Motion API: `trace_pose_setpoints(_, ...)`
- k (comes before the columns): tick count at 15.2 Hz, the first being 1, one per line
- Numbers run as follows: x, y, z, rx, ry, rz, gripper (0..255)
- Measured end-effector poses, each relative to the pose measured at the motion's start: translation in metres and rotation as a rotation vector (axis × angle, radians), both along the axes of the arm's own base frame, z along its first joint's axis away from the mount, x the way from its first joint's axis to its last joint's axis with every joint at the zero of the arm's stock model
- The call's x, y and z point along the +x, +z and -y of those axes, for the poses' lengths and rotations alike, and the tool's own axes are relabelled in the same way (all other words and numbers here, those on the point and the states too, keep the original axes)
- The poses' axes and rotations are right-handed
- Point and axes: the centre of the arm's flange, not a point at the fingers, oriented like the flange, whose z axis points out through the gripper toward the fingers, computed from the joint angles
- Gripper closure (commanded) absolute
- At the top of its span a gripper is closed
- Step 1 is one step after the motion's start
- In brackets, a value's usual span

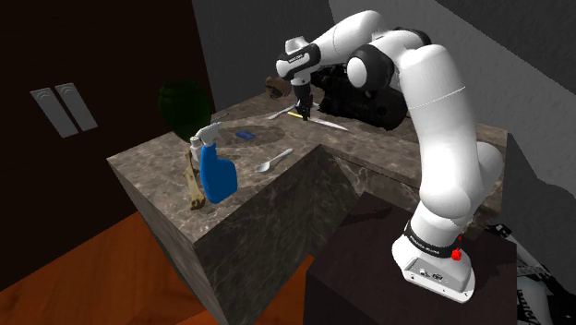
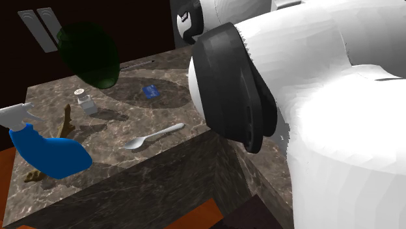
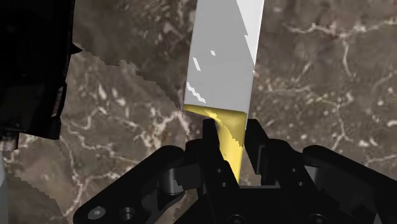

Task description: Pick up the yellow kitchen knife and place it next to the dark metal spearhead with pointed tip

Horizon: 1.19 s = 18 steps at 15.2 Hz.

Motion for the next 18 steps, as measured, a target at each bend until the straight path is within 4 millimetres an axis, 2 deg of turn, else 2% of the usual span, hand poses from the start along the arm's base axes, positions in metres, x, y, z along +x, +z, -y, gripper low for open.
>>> trace_pose_setpoints(18, -0.001, 0.093, -0.001, 0.001, 0.001, 0.000, 255)
